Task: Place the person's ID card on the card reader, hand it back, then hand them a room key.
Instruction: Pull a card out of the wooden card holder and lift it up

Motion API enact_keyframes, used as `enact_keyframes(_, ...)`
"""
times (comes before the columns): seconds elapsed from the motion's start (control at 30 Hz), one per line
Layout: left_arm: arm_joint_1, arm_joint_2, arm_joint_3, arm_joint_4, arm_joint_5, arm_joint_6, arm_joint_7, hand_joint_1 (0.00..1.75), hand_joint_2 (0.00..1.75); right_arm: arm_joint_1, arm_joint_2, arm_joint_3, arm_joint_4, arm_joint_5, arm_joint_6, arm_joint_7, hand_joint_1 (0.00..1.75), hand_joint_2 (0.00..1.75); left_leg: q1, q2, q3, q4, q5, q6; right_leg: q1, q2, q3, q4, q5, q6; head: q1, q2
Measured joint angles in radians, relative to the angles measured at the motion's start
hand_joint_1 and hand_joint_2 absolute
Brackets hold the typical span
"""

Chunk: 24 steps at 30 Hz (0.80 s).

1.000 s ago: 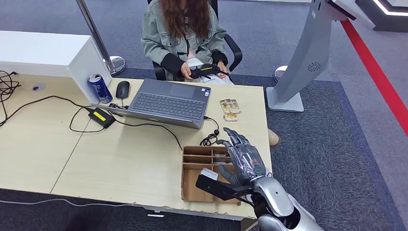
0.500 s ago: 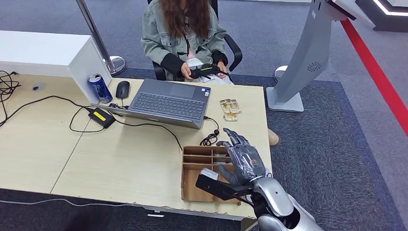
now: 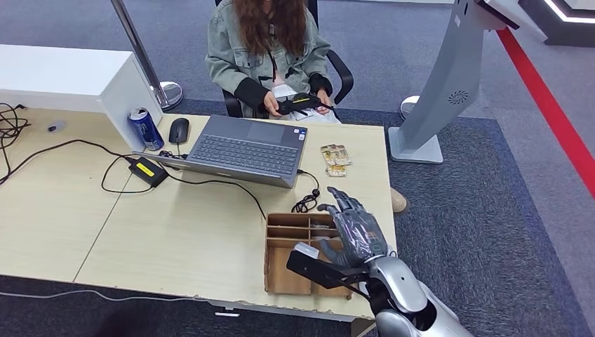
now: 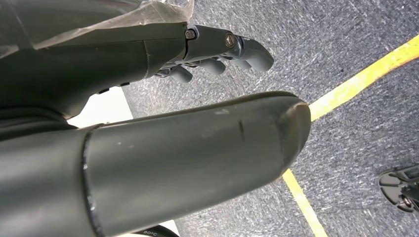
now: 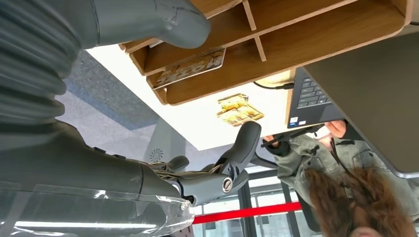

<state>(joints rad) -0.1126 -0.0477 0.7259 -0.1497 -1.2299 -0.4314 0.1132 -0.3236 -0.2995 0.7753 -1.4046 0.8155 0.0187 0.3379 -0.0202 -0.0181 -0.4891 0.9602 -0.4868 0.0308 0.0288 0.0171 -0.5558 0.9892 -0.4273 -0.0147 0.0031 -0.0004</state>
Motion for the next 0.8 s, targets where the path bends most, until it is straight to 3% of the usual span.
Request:
enact_keyframes(0.47, -0.003, 0.004, 0.008, 0.000, 0.029, 0.001, 0.007, 0.00, 0.00, -0.006, 0.001, -0.001, 0.034, -0.003, -0.016, 0.001, 0.54, 1.75, 0.000, 0.000, 0.000, 0.000, 0.000, 0.000, 0.000, 0.000, 0.000, 0.000, 0.000, 0.000, 0.000, 0.000)
enact_keyframes(0.8, -0.014, 0.038, 0.050, 0.000, 0.079, 0.001, 0.022, 0.00, 0.00, -0.006, 0.000, -0.004, 0.055, -0.001, -0.021, 0.010, 0.56, 1.75, 0.000, 0.000, 0.000, 0.000, 0.000, 0.000, 0.000, 0.000, 0.000, 0.000, 0.000, 0.000, 0.000, 0.000)
